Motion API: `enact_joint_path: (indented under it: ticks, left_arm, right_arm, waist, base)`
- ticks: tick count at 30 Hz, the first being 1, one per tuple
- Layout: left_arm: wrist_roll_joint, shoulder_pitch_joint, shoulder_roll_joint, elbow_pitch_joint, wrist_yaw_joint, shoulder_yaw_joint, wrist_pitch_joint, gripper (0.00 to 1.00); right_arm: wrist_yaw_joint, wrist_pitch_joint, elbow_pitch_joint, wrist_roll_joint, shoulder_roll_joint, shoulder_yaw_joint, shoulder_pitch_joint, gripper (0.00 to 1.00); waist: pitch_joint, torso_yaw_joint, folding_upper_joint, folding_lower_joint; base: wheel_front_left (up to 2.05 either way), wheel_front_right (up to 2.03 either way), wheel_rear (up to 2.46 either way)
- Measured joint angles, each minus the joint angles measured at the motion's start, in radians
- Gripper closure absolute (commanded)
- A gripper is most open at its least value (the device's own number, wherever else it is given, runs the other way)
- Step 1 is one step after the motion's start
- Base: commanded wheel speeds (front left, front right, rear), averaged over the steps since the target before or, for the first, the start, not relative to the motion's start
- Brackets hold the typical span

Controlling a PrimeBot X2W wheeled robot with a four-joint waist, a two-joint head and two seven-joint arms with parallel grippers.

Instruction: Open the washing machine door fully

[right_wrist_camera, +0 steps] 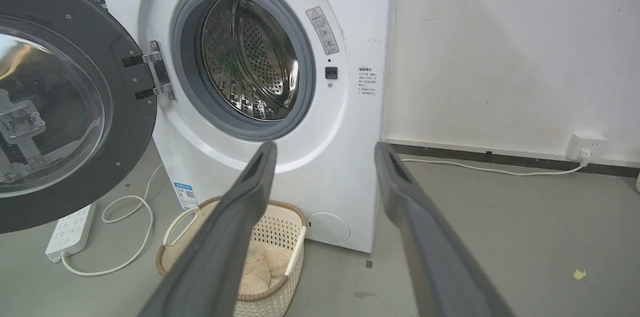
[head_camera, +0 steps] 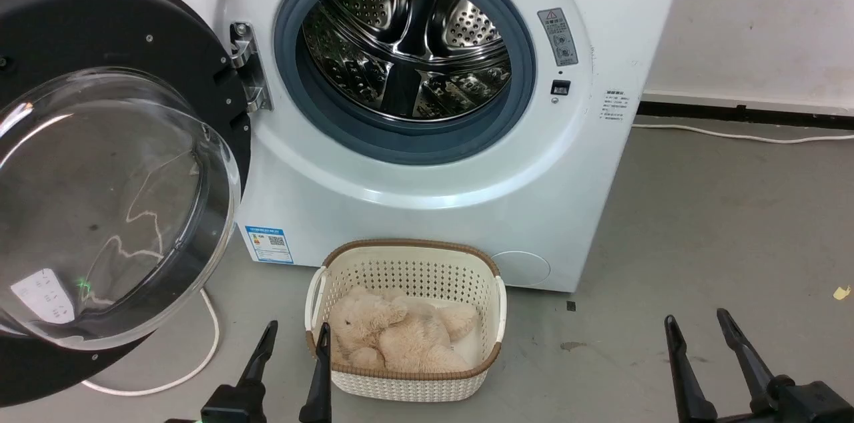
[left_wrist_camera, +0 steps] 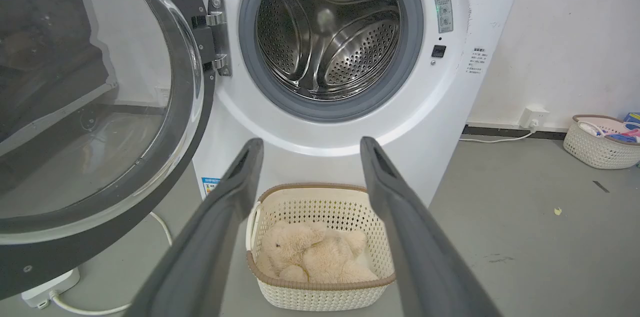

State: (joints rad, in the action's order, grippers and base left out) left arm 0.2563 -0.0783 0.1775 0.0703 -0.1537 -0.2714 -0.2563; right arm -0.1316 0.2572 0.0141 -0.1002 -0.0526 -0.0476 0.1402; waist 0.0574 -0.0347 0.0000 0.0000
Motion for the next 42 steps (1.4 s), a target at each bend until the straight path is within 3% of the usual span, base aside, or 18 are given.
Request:
enact_joint_path:
  ticks: [9, 10, 42]
  left_arm:
    - [0.001, 0.000, -0.010, 0.010, 0.001, 0.014, 0.000, 0.00]
    - [0.001, 0.000, -0.012, 0.010, -0.002, 0.020, 0.000, 1.00]
    - [-0.061, 0.004, -0.038, -0.007, 0.035, 0.087, 0.068, 1.00]
  right_arm:
    - [0.000, 0.000, 0.010, -0.015, 0.000, 0.003, 0.000, 0.00]
    - [0.000, 0.000, 0.010, -0.015, 0.000, 0.005, 0.000, 1.00]
    - [0.000, -0.067, 0.007, 0.013, 0.000, 0.016, -0.027, 1.00]
  waist:
    - [-0.005, 0.007, 0.0000, 0.0000]
    - [-0.006, 0.007, 0.0000, 0.0000]
    - [-0.020, 0.015, 0.0000, 0.0000]
  base:
    - [0.00, 0.00, 0.00]
    - [0.00, 0.00, 0.00]
    - [0.00, 0.00, 0.00]
